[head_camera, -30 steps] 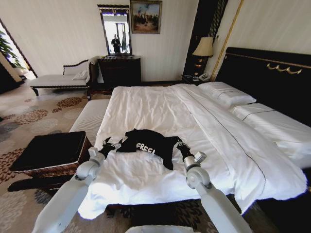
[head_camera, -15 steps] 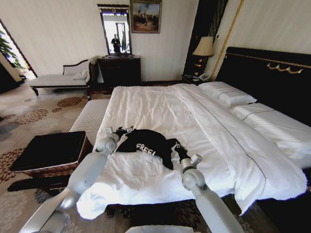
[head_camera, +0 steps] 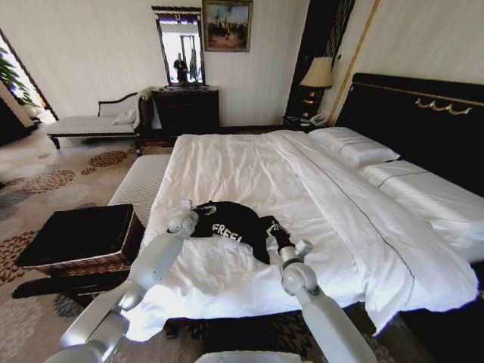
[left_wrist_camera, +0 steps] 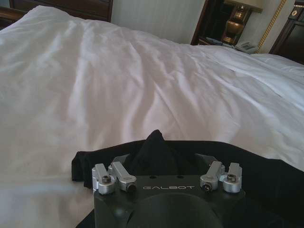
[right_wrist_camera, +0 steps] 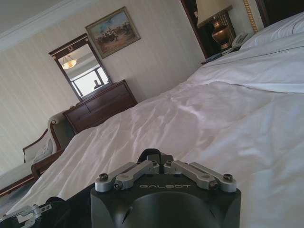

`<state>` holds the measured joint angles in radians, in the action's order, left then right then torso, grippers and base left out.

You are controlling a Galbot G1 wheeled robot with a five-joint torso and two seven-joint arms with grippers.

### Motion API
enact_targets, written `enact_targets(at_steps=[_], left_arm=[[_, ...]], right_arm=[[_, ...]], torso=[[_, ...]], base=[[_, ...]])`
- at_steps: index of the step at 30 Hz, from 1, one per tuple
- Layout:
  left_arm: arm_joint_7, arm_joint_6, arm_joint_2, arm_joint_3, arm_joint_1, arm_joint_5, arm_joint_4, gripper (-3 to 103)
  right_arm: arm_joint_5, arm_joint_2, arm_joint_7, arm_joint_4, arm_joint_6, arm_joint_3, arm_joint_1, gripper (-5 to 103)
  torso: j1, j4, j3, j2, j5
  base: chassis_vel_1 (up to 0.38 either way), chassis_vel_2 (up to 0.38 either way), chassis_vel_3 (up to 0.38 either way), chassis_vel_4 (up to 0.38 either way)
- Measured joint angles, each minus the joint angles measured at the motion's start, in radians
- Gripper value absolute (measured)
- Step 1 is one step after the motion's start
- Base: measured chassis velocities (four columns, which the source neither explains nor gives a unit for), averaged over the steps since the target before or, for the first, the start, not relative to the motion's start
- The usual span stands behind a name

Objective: Fold the clothes on the bed and place them into the basket.

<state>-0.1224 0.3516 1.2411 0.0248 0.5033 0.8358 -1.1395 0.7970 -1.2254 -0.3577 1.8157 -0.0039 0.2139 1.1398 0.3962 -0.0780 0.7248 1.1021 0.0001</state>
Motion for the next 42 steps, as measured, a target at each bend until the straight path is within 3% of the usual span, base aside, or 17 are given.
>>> enact_targets(at_steps=[7, 13, 17, 19, 22, 30, 38, 41, 42], left_arm=[[0.019, -0.023, 0.004, -0.012, -0.007, 0.0, 0.026, 46], [0.029, -0.028, 0.004, -0.016, -0.015, 0.001, 0.041, 30], [0.045, -0.039, -0.002, -0.02, -0.009, 0.003, 0.039, 8], [0.049, -0.042, -0.005, -0.021, -0.006, 0.003, 0.037, 8], [0.064, -0.055, -0.031, -0.033, 0.012, 0.009, 0.015, 0], [0.077, -0.06, -0.09, -0.104, 0.072, 0.049, -0.086, 0], [0.068, -0.089, -0.178, -0.215, 0.133, 0.13, -0.31, 0], [0.048, -0.122, -0.272, -0.241, 0.14, 0.201, -0.432, 0], [0.048, -0.122, -0.272, -0.241, 0.14, 0.201, -0.432, 0]], right_arm=[[-0.002, 0.006, -0.002, -0.003, 0.003, -0.011, -0.001, 0], [-0.002, 0.013, -0.002, -0.003, 0.008, -0.011, -0.007, 0], [-0.003, 0.016, -0.002, -0.003, 0.015, -0.01, -0.007, 0], [-0.004, 0.017, -0.002, -0.003, 0.017, -0.01, -0.006, 0], [-0.006, 0.02, -0.002, 0.003, 0.028, -0.01, -0.002, 0], [0.001, 0.044, 0.036, 0.022, 0.075, -0.005, 0.011, 0], [0.04, 0.153, 0.107, 0.077, 0.151, 0.009, -0.01, 0], [0.077, 0.242, 0.151, 0.132, 0.197, 0.031, -0.036, 0], [0.077, 0.242, 0.151, 0.132, 0.197, 0.031, -0.036, 0]], torso=[[0.0, 0.0002, 0.0, 0.0, 0.0], [0.0, 0.0002, 0.0, 0.0, -0.0001], [0.0, 0.0001, 0.0, 0.0, -0.0002], [0.0, 0.0001, 0.0, 0.0, -0.0002], [0.0, 0.0001, 0.0, 0.0, -0.0001], [0.0, 0.0003, 0.0, 0.0, -0.0002], [0.0, 0.0001, 0.0, 0.0, -0.0002], [0.0, 0.0, 0.0, 0.0, -0.0006], [0.0, 0.0, 0.0, 0.0, -0.0006]], base=[[0.0, 0.0, 0.0, 0.0], [0.0, 0.0, 0.0, 0.0], [0.0, 0.0, 0.0, 0.0], [0.0, 0.0, 0.0, 0.0], [0.0, 0.0, 0.0, 0.0], [0.0, 0.0, 0.0, 0.0], [0.0, 0.0, 0.0, 0.0], [0.0, 0.0, 0.0, 0.0], [0.0, 0.0, 0.0, 0.0]])
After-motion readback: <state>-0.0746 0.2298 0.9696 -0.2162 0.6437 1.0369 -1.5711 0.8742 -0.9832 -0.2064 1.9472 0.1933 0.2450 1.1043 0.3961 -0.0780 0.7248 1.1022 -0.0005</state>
